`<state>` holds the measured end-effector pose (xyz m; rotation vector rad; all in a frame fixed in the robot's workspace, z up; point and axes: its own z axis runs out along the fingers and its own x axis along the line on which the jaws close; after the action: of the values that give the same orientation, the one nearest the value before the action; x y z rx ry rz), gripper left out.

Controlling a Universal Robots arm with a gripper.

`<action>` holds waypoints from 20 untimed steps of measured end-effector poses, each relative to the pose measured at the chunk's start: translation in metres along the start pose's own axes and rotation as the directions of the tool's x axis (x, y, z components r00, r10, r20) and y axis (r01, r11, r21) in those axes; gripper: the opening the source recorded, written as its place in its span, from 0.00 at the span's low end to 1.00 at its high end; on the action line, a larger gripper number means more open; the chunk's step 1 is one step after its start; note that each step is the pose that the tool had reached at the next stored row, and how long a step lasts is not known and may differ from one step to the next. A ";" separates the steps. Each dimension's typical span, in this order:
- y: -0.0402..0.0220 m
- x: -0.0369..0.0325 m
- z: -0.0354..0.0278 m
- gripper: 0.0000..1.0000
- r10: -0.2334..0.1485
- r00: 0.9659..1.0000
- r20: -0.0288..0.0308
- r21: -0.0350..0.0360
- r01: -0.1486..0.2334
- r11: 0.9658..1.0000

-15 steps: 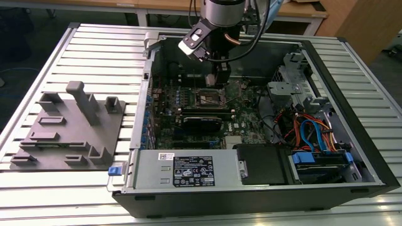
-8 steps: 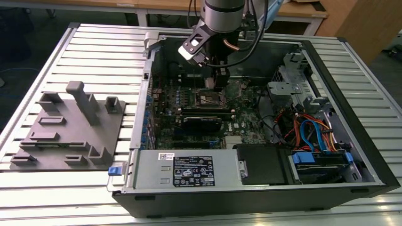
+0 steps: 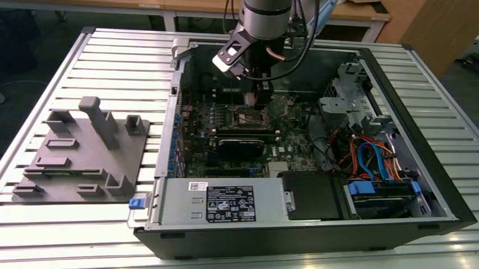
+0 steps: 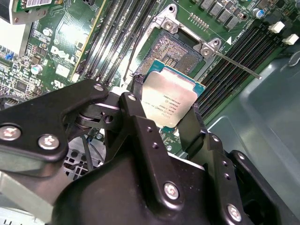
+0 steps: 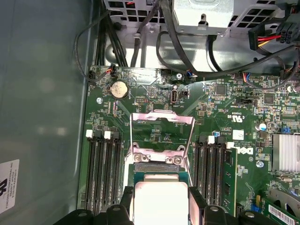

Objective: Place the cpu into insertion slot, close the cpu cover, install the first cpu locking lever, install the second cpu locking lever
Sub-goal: 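Place the cpu into insertion slot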

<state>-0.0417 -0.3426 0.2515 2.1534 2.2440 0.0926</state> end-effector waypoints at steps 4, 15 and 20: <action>0.0000 0.0000 0.0004 0.54 0.000 1.000 0.000 0.000 0.000 1.000; -0.0009 0.0008 0.0095 0.54 0.035 0.999 0.002 -0.001 -0.035 0.999; -0.0011 0.0007 0.0130 0.54 0.036 0.999 0.002 -0.001 -0.036 0.999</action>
<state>-0.0420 -0.3416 0.2384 2.1923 2.2046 0.0916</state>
